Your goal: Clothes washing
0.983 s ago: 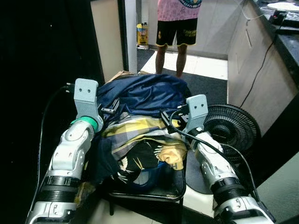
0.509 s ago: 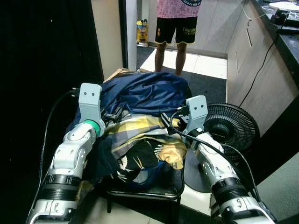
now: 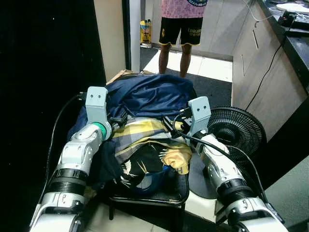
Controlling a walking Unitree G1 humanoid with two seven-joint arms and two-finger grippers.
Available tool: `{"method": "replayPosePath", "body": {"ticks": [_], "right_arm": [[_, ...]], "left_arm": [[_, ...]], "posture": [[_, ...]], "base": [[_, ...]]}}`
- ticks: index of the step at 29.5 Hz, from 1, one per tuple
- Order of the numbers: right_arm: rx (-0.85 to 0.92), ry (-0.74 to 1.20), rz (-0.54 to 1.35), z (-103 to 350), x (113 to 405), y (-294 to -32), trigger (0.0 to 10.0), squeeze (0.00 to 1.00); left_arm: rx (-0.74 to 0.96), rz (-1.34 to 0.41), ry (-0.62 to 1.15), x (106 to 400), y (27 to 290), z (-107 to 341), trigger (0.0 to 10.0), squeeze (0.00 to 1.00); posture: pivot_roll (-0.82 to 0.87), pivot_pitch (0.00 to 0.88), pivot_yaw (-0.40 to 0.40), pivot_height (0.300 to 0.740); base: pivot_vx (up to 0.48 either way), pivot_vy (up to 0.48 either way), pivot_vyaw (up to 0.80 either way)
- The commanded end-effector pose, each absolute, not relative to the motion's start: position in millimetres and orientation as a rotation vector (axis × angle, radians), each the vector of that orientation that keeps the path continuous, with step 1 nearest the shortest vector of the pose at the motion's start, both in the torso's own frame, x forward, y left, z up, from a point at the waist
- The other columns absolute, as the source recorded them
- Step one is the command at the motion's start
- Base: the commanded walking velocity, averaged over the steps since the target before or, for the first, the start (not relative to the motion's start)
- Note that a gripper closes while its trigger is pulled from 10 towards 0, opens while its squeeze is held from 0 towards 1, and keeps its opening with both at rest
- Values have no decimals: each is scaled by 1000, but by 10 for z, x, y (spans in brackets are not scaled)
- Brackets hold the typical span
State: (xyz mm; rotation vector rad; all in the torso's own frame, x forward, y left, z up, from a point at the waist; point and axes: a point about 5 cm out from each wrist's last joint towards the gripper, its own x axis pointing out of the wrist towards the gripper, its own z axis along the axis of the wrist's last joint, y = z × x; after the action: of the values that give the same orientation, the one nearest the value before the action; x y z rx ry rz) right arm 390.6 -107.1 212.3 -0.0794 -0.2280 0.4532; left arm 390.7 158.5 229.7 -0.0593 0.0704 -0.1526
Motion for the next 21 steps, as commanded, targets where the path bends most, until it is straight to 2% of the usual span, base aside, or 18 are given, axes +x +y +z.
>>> {"method": "replayPosePath", "body": {"ticks": [1, 21], "right_arm": [[-96, -229, 458, 2130, 3916, -1081, 10000, 0], [-93, -232, 456, 2142, 3929, -1082, 10000, 0]], "left_arm": [[-82, -175, 120, 3902, 1536, 2151, 0, 0], [-157, -176, -19, 3902, 1586, 2350, 0, 0]], "posture": [[38, 136, 17, 740], [39, 134, 13, 740]], "base": [[0, 0, 0], [0, 0, 0]]}}
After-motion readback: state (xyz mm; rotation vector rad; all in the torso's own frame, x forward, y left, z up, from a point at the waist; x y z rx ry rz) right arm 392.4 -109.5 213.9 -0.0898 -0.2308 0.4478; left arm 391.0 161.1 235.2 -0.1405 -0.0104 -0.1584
